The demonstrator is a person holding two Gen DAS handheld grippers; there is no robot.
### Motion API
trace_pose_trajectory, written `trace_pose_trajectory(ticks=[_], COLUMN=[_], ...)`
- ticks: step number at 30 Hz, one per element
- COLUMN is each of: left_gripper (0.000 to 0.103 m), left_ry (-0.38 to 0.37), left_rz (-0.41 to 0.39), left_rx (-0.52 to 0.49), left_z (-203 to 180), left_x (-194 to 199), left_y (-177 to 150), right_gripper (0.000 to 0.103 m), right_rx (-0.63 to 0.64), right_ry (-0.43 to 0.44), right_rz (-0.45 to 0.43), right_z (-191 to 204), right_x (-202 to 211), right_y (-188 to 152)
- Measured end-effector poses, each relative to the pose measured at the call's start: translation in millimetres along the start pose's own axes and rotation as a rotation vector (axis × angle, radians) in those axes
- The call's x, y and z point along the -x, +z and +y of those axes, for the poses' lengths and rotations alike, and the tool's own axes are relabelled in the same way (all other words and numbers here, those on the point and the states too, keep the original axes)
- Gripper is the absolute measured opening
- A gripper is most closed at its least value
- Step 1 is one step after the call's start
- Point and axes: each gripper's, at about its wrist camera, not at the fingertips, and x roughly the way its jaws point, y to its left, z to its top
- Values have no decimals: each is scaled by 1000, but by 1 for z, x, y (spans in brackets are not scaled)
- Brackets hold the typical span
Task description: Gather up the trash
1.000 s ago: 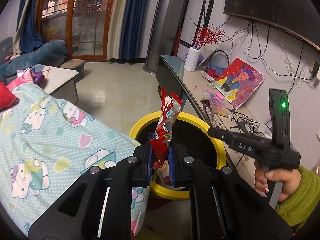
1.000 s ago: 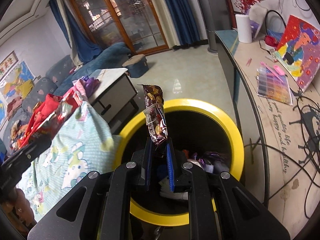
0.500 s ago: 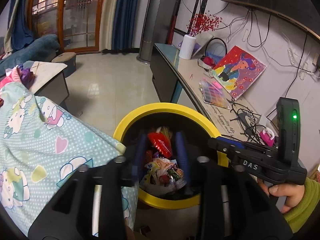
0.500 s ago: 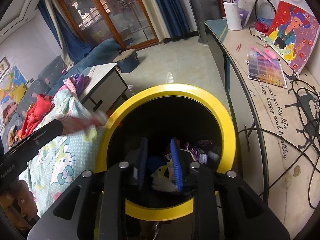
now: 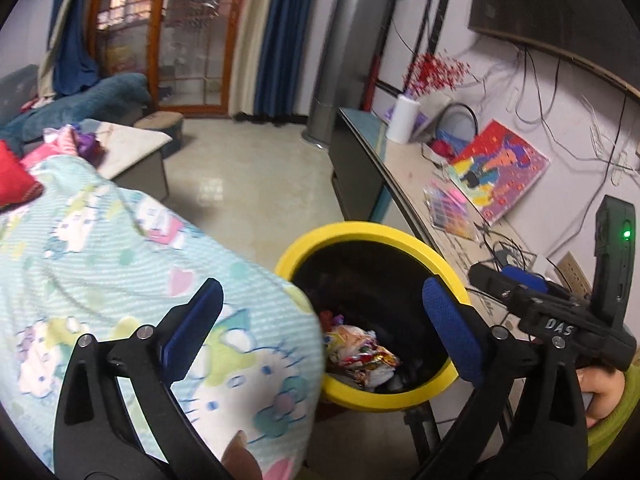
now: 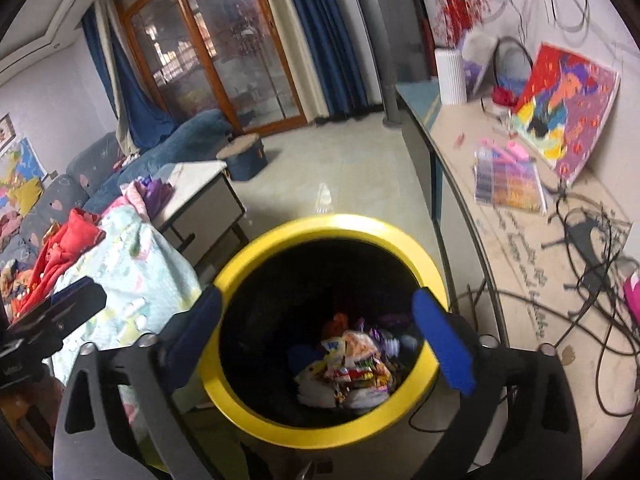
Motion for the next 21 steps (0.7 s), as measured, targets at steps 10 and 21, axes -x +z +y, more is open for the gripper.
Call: trace_pose_trajectory(ticks=[10,21], left_gripper=[92,92], left_ry=[147,248], left_rz=[-113,-182], left_rx=[79,119], left_z=[52,90], left_x=[78,151], left_y=[-12,-41], right_gripper=[96,96], right_rx=[128,225], right_ry=[14,15], right_rz=[-88,-187], right_z=[82,158], right_x=[33,74], right_y=[0,-31])
